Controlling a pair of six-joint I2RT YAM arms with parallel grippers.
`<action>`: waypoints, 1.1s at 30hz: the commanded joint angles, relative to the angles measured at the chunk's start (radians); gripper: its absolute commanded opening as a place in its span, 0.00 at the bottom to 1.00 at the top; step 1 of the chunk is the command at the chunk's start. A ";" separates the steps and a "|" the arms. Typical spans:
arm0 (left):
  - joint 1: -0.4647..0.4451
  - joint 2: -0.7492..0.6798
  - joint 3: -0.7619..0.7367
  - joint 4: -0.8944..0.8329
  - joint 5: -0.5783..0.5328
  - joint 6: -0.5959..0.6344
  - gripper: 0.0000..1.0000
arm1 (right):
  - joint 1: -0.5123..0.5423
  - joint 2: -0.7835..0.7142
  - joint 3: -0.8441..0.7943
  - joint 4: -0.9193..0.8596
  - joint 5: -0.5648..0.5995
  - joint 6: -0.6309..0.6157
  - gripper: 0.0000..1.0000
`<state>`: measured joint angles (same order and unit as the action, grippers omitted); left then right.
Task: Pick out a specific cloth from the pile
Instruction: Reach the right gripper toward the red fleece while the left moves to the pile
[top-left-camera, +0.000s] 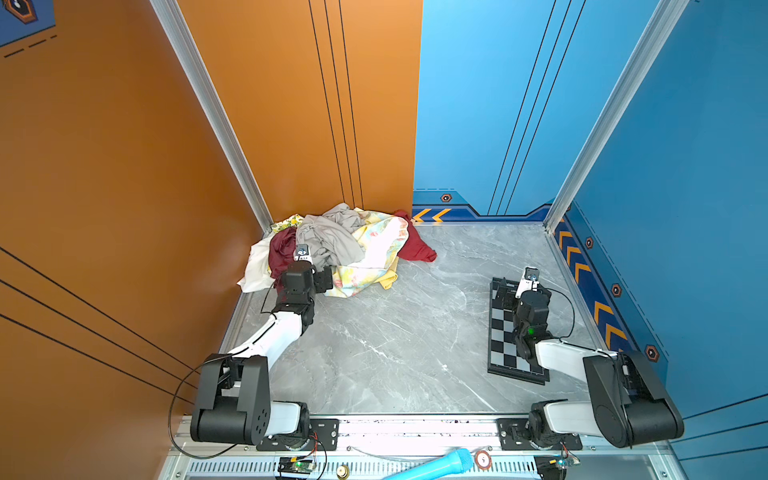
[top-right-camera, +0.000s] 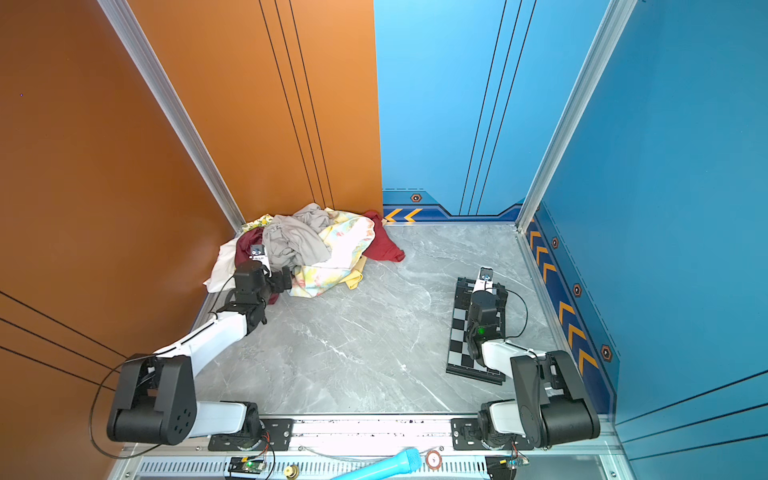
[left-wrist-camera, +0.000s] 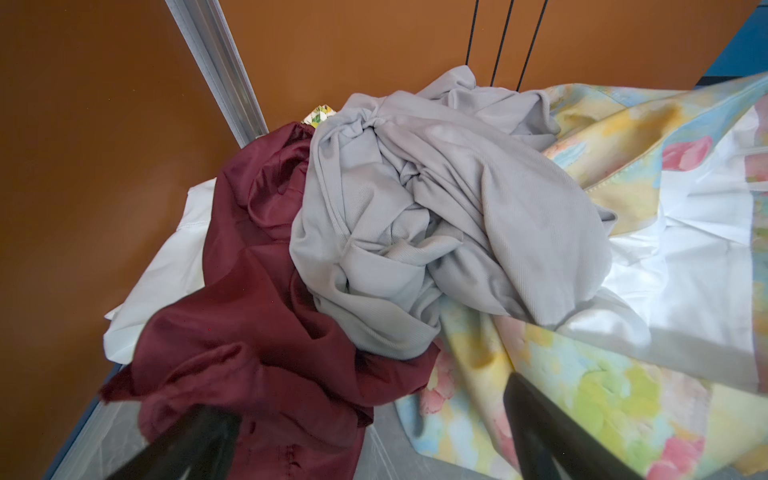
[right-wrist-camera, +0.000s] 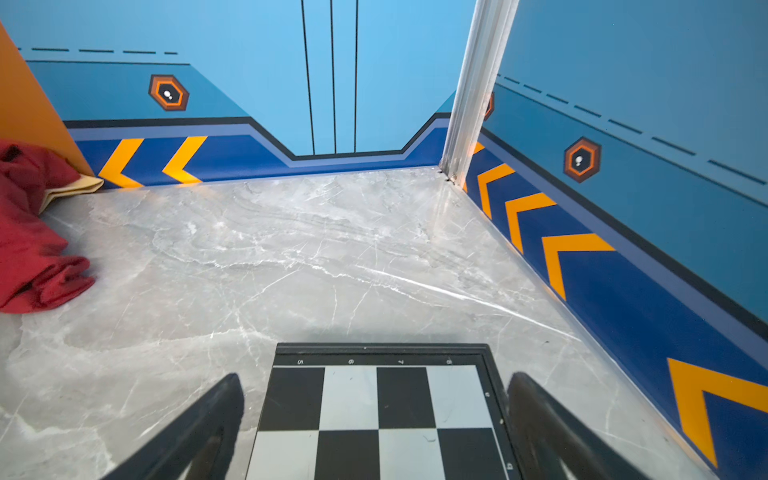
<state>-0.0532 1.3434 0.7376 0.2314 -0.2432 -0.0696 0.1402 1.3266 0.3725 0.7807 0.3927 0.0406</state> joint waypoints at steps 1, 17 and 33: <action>-0.010 -0.049 0.084 -0.224 -0.041 -0.051 0.98 | 0.022 -0.074 0.082 -0.181 0.101 0.020 1.00; 0.009 -0.007 0.421 -0.811 0.052 -0.270 0.98 | 0.157 -0.180 0.434 -0.693 -0.022 0.232 1.00; 0.255 0.039 0.419 -0.889 0.339 -0.504 0.98 | 0.510 0.129 0.699 -0.740 -0.205 0.131 1.00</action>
<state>0.1635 1.3666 1.1599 -0.6334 -0.0036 -0.5076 0.6174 1.4342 1.0203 0.0860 0.2375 0.2092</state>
